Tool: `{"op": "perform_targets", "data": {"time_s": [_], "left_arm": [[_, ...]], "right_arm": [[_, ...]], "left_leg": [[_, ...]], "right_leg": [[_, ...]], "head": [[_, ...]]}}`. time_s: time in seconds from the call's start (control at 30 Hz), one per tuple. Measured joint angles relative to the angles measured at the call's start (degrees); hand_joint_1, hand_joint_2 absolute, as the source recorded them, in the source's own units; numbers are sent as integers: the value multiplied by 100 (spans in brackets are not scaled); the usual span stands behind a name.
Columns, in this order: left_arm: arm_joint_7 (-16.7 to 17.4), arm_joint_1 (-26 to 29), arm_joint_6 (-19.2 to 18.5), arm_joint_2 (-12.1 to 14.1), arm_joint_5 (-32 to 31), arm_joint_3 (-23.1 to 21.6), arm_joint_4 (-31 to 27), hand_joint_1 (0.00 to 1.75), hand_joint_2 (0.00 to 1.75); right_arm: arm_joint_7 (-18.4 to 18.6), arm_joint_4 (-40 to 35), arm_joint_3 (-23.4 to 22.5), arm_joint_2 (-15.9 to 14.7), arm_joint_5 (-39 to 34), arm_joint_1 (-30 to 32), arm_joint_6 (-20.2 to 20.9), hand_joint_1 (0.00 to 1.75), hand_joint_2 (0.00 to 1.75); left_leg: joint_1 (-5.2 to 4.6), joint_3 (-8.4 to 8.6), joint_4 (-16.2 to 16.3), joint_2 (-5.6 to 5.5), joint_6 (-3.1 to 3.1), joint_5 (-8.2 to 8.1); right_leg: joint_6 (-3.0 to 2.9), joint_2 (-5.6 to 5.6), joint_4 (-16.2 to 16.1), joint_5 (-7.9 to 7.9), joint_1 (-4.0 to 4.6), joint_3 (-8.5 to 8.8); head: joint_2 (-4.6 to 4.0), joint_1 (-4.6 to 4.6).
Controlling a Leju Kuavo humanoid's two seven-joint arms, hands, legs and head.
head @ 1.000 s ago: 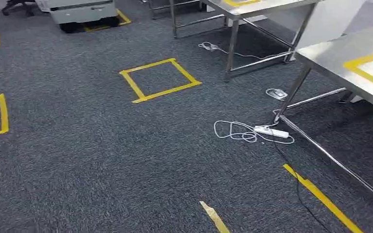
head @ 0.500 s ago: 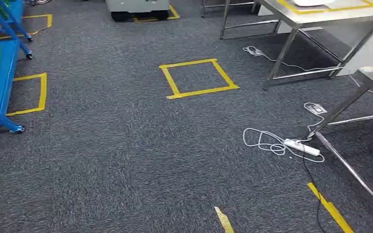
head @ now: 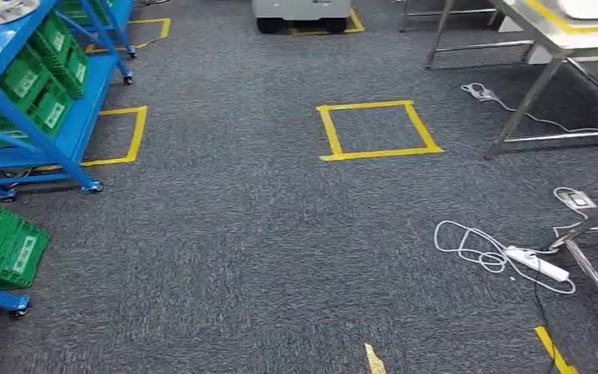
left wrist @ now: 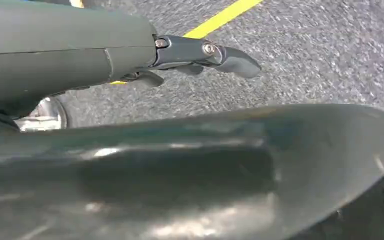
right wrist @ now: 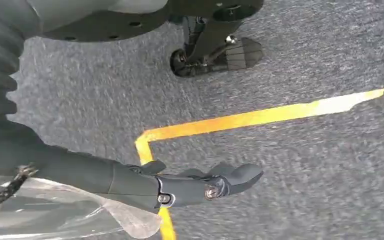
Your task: Take the parts from the cabinet and place them on the table.
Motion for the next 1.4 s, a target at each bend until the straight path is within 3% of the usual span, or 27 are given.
{"op": "perform_targets", "data": {"time_s": [0.03,0.1,0.13,0.17,0.2,0.3,0.33,0.37,0.4,0.47,0.53,0.57,0.63,0.67,0.7,0.77,0.83,0.9,0.97,1.03,1.07,1.13,1.17,1.2,1.33,1.37,1.4], "left_arm": [[0,15,0,2,0,0,0,0,0],[0,39,2,7,0,2,0,0,0],[-2,35,0,9,0,2,0,0,0],[-4,24,0,9,0,2,0,0,0],[-4,2,0,7,0,2,0,0,0],[-4,10,2,7,0,4,0,0,0],[-4,18,2,9,0,7,0,0,0],[-4,30,4,9,0,7,0,0,0],[-4,23,7,11,0,9,0,0,0],[-4,-3,4,0,0,9,0,0,0],[-4,1,4,4,0,9,0,0,0],[-4,8,4,4,0,11,0,0,0],[-4,9,4,2,0,13,0,0,0],[-4,8,4,-2,0,13,0,0,0],[-4,-2,4,-2,0,13,0,0,0],[-4,0,4,0,0,13,0,0,0],[-4,26,4,2,0,13,0,0,0],[-4,27,4,2,0,13,0,0,0],[-4,-3,4,2,0,13,0,0,0],[-4,7,4,2,0,13,0,0,0],[-4,24,4,4,0,13,0,0,0],[-4,35,4,9,0,13,0,0,0],[-4,30,9,9,0,13,0,0,0],[-4,8,13,9,-2,13,0,0,0],[-4,30,15,17,-18,13,0,0,0],[-4,42,13,13,-17,15,0,0,0],[-4,38,15,11,-17,15,0,0,0]], "right_arm": [[0,0,2,0,0,-7,0,0,175],[-4,0,13,0,4,-13,2,0,175],[-4,0,26,0,9,-11,2,0,175],[-4,0,31,0,11,-7,2,0,175],[-4,2,31,0,11,-9,2,0,175],[-2,2,37,0,13,-40,0,0,175],[-2,2,39,0,15,-53,0,0,175],[-6,2,46,0,28,-66,0,0,175],[-4,4,46,0,28,-65,0,0,175],[-2,11,46,0,28,-38,-2,0,175],[-2,15,46,0,28,-23,-2,0,175],[2,13,46,0,28,-18,-7,0,175],[2,13,46,0,28,-21,-7,0,175],[2,15,46,0,28,-27,-7,0,175],[0,17,46,0,29,-35,-7,0,175],[2,26,48,0,28,-37,-9,0,175],[2,26,46,0,28,-34,-18,0,175],[2,28,46,0,31,-36,-7,0,175],[4,31,46,0,31,-3,2,0,175],[4,31,46,0,31,3,2,0,175],[4,31,46,0,31,-6,7,0,175],[22,31,46,0,33,-15,13,0,175],[50,33,46,0,35,-15,13,0,175],[63,35,46,0,33,-11,11,0,175],[103,39,46,0,46,-54,7,0,175],[105,39,46,0,50,-57,4,0,175],[105,42,46,0,48,-62,4,0,175]], "left_leg": [[18,0,-8,11,-19,91],[40,343,-699,79,-30,577],[38,619,-1242,212,-16,842],[10,797,-1595,532,5,877],[-55,841,-1716,601,40,825],[-76,773,-1674,396,154,804],[-37,796,-1715,318,207,838],[-28,793,-1718,271,226,847],[-24,784,-1718,208,265,848],[-31,775,-1717,32,302,847],[-38,787,-1717,-128,303,847],[-38,797,-1715,-209,302,846],[-36,825,-1715,-372,296,843],[-28,824,-1714,-435,278,836],[-67,794,-1676,-491,230,823],[-20,744,-1697,-607,153,872],[-7,716,-1701,-737,82,894],[-30,589,-1357,-187,40,606],[-17,212,-521,-31,-5,170],[-1,-20,28,7,-26,18],[1,58,-86,17,-27,141],[-10,522,-945,101,12,617],[-33,797,-1439,270,54,814],[-99,914,-1677,513,86,737],[-119,882,-1775,295,225,757],[-62,940,-1830,247,270,803],[-49,938,-1839,201,293,814]], "right_leg": [[5,-69,1,-15,0,15],[30,-205,2,-59,-3,74],[58,-270,2,-88,-4,118],[109,-331,0,-124,11,132],[155,-375,41,-178,60,117],[223,-603,17,-208,52,204],[264,-573,34,-255,32,194],[284,-220,155,-361,15,125],[289,26,474,-539,-1,-24],[298,178,1548,-956,-6,-581],[294,194,1939,-931,-4,-884],[280,198,1751,-720,-4,-856],[251,285,831,-129,-11,-505],[239,518,379,72,-27,-323],[217,778,210,-2,-52,-262],[202,679,198,-1,-28,-213],[123,544,151,38,-38,-192],[54,384,116,51,-42,-165],[30,191,117,34,-19,-159],[20,8,119,19,-5,-157],[20,-67,119,11,-1,-150],[34,-199,119,-14,5,-111],[49,-256,119,-30,8,-81],[85,-313,127,-55,43,-73],[201,-544,98,-89,55,-4],[251,-369,137,-157,31,-49],[271,-44,335,-293,23,-125]], "head": [[0,-2],[0,-4],[0,-4],[0,-2],[0,-11],[0,29],[0,13],[0,67],[0,74],[0,83],[0,85],[0,87],[0,87],[0,94],[0,92],[0,87],[0,85],[0,37],[0,33],[0,33],[0,33],[0,33],[0,33],[0,35],[0,31],[0,37],[0,61]]}}
